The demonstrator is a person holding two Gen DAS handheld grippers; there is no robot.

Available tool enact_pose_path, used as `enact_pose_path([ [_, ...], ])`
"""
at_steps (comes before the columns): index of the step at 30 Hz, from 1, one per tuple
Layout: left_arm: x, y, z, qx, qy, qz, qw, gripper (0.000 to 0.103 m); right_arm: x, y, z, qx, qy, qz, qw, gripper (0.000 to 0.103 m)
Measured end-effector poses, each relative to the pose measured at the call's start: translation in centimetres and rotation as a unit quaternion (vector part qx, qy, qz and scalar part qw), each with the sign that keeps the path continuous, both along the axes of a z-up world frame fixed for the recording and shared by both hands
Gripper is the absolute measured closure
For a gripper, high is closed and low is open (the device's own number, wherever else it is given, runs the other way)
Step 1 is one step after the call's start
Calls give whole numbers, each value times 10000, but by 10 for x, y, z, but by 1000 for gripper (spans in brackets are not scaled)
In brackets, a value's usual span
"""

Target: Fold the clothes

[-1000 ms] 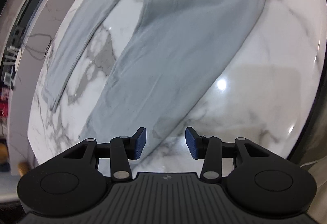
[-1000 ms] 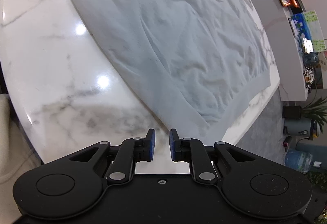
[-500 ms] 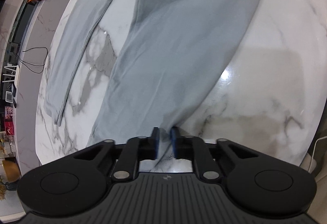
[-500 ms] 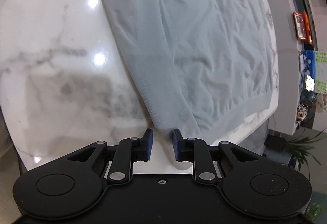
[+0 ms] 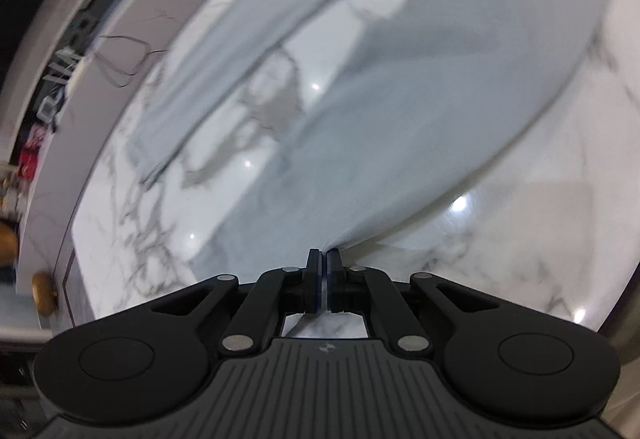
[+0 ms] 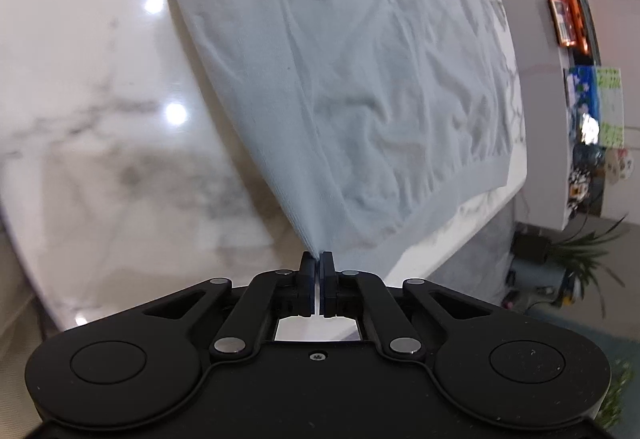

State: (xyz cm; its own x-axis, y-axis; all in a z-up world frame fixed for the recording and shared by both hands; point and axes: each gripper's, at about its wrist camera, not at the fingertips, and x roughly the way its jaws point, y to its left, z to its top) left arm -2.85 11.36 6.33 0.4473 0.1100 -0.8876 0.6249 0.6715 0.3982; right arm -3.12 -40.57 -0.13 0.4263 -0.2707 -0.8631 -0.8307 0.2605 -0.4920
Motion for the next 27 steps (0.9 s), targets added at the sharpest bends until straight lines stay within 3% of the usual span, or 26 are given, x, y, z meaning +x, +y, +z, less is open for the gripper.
enact_pose_path([
  [5,12,13,30,-562,-451,721,9948,102,-6,-2,27,455,-265,-407,9978,103],
  [8,33,16,47,-895,-701,1255,9856,102,7,-4,46,777,-599,-783,9921,103],
  [10,49,18,61,-1192,-885,1683,9745,102,18,-6,58,931,-807,-948,9878,103],
  [12,62,18,67,-1264,-1000,1849,9694,102,28,-8,70,1085,-1002,-1108,9828,103],
  [14,84,17,74,-1216,-1157,2022,9648,102,43,-9,86,1280,-1221,-1281,9759,103],
  [20,148,21,75,-837,-1224,2264,9627,102,108,-11,107,1545,-1509,-1489,9650,103],
  [27,232,6,52,-469,-1193,2254,9658,102,199,-12,93,1416,-1466,-1781,9627,103],
])
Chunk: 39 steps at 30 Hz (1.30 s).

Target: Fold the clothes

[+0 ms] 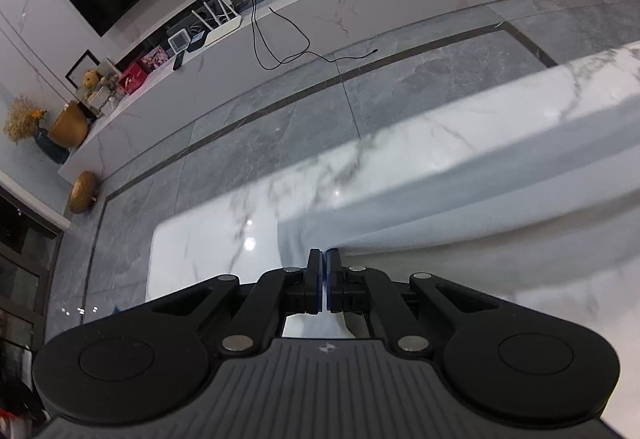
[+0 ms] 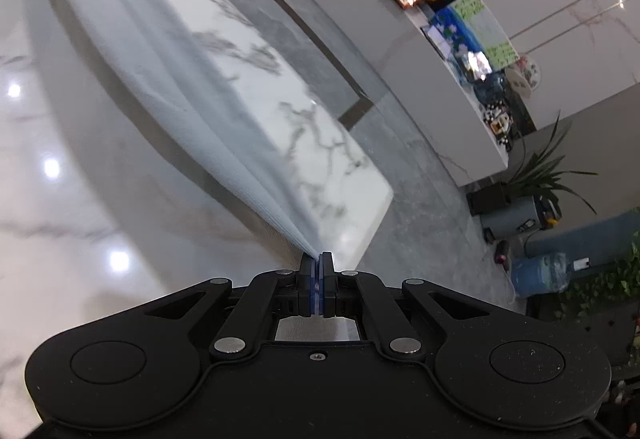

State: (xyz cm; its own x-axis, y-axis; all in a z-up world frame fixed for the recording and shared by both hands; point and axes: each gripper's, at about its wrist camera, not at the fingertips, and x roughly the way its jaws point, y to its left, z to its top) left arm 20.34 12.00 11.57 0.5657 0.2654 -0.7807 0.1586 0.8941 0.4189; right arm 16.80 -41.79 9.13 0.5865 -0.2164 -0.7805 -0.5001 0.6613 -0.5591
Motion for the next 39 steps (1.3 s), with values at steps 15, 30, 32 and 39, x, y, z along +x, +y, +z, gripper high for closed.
enact_pose_path([
  [15,73,-9,-97,27,373,135,9992,96,108,-13,-100,322,692,-573,9954,99],
  [30,40,13,-55,-603,248,602,9961,66,82,18,-84,1017,139,-826,9913,82],
  [32,37,11,-55,-768,433,560,9945,63,72,27,-88,1020,152,-753,9918,82],
  [39,8,-9,-68,-912,941,142,9913,62,57,39,-96,900,123,-684,9935,82],
])
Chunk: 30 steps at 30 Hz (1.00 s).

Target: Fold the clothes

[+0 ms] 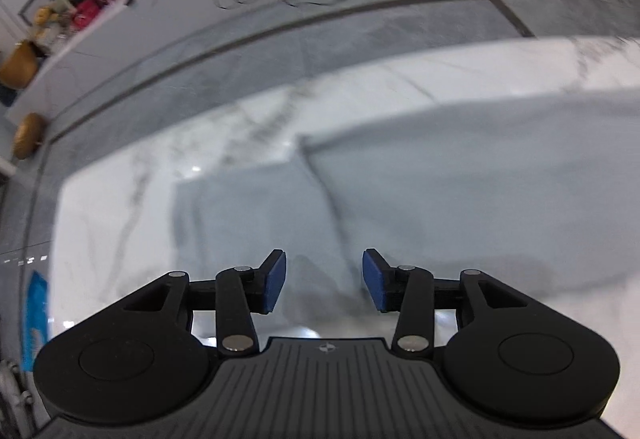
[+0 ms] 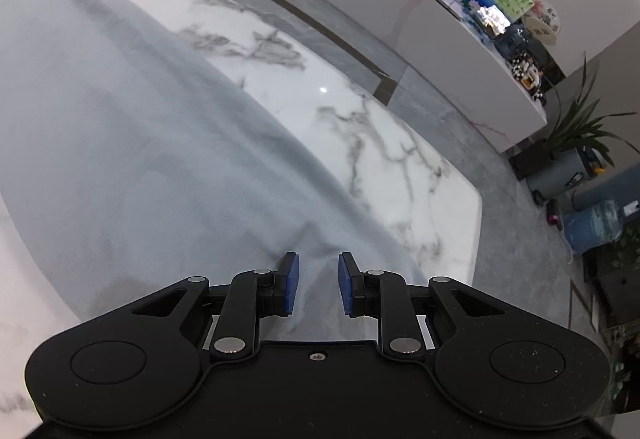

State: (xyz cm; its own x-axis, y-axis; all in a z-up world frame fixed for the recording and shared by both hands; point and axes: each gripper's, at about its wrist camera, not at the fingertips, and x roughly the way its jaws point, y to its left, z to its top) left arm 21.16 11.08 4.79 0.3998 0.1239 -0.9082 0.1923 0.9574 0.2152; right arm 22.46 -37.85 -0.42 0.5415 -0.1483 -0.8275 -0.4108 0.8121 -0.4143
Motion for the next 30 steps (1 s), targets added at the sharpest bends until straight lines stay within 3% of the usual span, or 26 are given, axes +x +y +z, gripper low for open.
enact_pose_path([
  [1,0,-2,-3,30,24,-20,10000,64,-2,0,1,23,3,-34,10000,82],
  [4,5,1,-5,131,60,76,9999,96,-6,3,2,-12,-13,0,10000,82],
  [9,20,22,10,363,-169,251,9989,99,-11,2,0,-72,-9,93,9999,82],
  [12,34,49,23,585,-430,670,9951,98,-10,0,-3,-104,-25,69,9999,82],
  [15,43,70,30,689,-729,1044,9895,86,-9,-1,-5,-124,-46,71,9999,82],
  [17,50,87,32,564,-934,1357,9847,60,-9,0,-6,-140,-59,75,9999,82],
  [20,53,100,25,486,-900,1589,9820,58,-10,0,-8,-169,-94,72,9998,82],
  [25,47,116,11,150,-474,1913,9803,57,-12,-1,-7,-179,-136,40,9997,82],
  [30,31,133,-6,-361,-175,2388,9702,56,-13,-1,-7,-164,-163,-42,9997,82],
])
